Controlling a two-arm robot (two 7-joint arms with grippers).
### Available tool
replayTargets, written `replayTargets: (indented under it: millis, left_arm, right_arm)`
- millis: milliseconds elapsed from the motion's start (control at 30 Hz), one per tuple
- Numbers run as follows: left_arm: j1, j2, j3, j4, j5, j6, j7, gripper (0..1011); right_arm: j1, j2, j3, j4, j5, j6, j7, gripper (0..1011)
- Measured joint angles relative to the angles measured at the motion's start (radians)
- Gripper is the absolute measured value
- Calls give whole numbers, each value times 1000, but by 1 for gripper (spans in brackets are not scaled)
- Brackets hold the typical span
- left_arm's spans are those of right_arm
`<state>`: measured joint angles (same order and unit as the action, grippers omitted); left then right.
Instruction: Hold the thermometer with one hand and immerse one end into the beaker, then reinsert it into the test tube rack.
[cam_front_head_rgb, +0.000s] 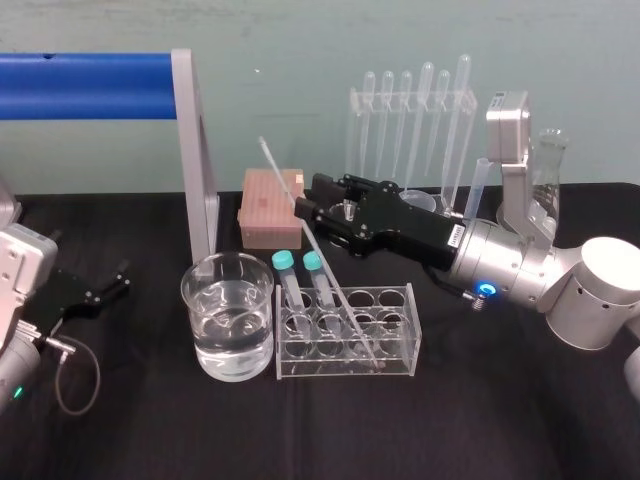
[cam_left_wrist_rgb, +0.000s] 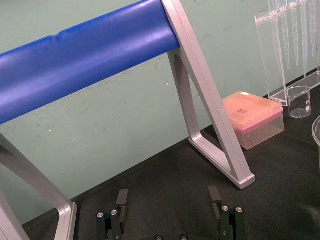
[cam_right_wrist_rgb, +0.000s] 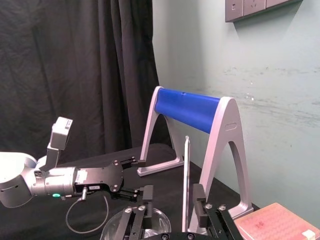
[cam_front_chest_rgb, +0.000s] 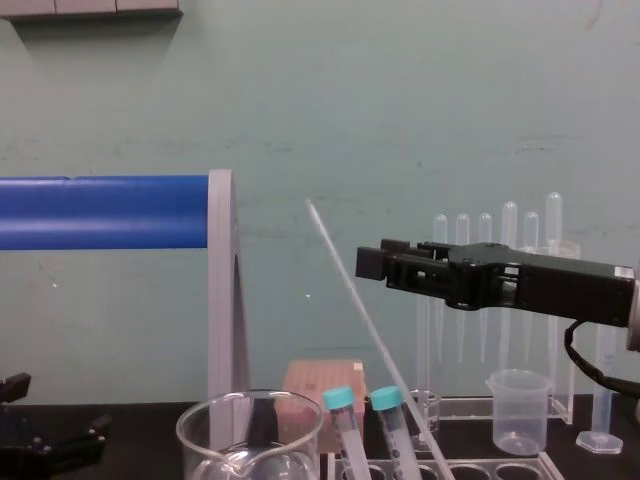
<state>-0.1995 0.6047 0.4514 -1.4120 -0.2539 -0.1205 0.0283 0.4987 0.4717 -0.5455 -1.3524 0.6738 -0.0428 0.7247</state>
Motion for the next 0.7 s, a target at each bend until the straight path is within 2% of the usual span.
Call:
replayTargets:
  millis: [100,133,367,433,533,567,600,667,700]
  left_arm:
    - [0,0,0,0,0,0,0,1008]
    - [0,0,0,0,0,0,0,1008]
    - [0,0,0,0,0,0,0,1008]
    - [0,0,0,0,0,0,0,1008]
    - [0,0,0,0,0,0,0,1008]
    - [0,0,0,0,0,0,0,1008]
    - [0,0,0,0,0,0,0,1008]
    - [0,0,0,0,0,0,0,1008]
    - [0,0,0,0,0,0,0,1008]
  right_arm:
    - [0,0,0,0,0,0,0,564]
    - [0,0,0,0,0,0,0,625]
    - [-1,0,1,0,1,0,0,794]
    - [-5,-2,21,-10,3,-11,-21,869]
    - [-26,2,66,-42,-6,-28,-107,964]
    - [-34,5,79,-53,-15,-27,-140,964]
    - [-56,17,102,-77,-39,-14,-217,997]
    - [-78,32,118,-97,-67,19,-290,1000]
    - [-97,49,125,-106,-89,70,-349,1000]
